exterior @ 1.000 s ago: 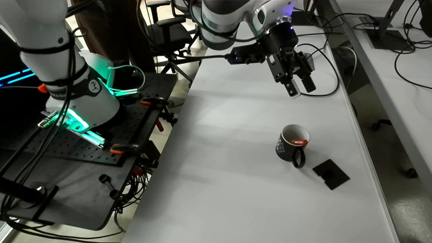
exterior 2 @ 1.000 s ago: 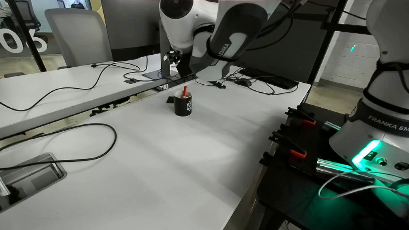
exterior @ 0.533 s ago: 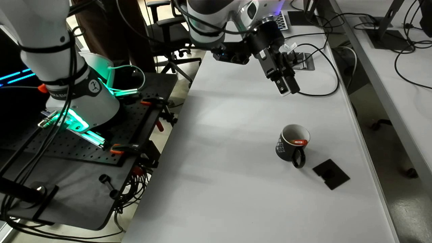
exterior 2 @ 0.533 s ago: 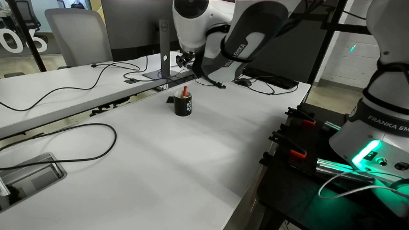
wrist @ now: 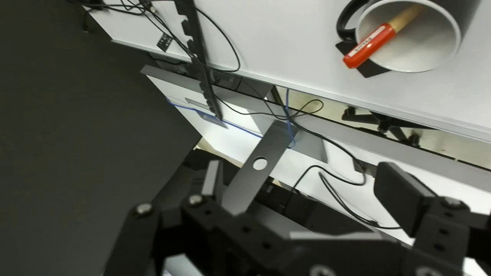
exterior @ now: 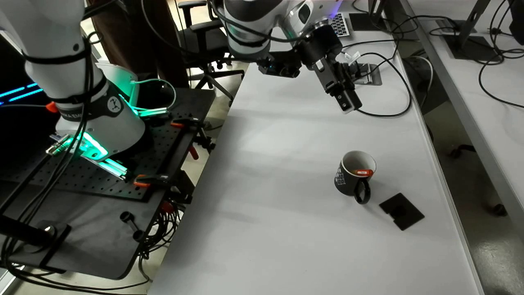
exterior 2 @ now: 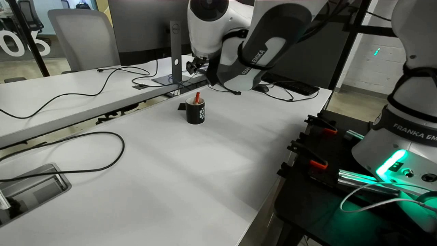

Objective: Place the small baseball bat inside the black mug

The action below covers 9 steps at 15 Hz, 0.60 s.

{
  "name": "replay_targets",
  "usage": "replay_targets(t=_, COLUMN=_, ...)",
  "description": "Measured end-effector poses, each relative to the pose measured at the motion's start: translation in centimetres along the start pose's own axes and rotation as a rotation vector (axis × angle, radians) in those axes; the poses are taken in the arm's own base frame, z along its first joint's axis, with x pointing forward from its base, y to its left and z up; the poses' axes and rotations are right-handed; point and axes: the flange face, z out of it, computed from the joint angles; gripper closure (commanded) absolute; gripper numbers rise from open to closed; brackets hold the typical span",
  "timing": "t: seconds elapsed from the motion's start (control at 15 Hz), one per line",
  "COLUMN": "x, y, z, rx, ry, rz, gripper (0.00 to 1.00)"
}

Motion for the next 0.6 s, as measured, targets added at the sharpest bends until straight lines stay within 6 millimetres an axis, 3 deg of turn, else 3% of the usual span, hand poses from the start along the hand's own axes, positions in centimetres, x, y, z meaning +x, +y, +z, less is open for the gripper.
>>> replay_targets(t=0.33, x=-0.9, y=-2.6, z=-1.0, rx=0.165, ry=0.057, rz=-0.173, gripper=0.0)
replay_targets(t=0.6, x=0.1, y=-1.1, z=-0.2, rx=0.211, ry=0.047, rz=-0.337, gripper=0.0)
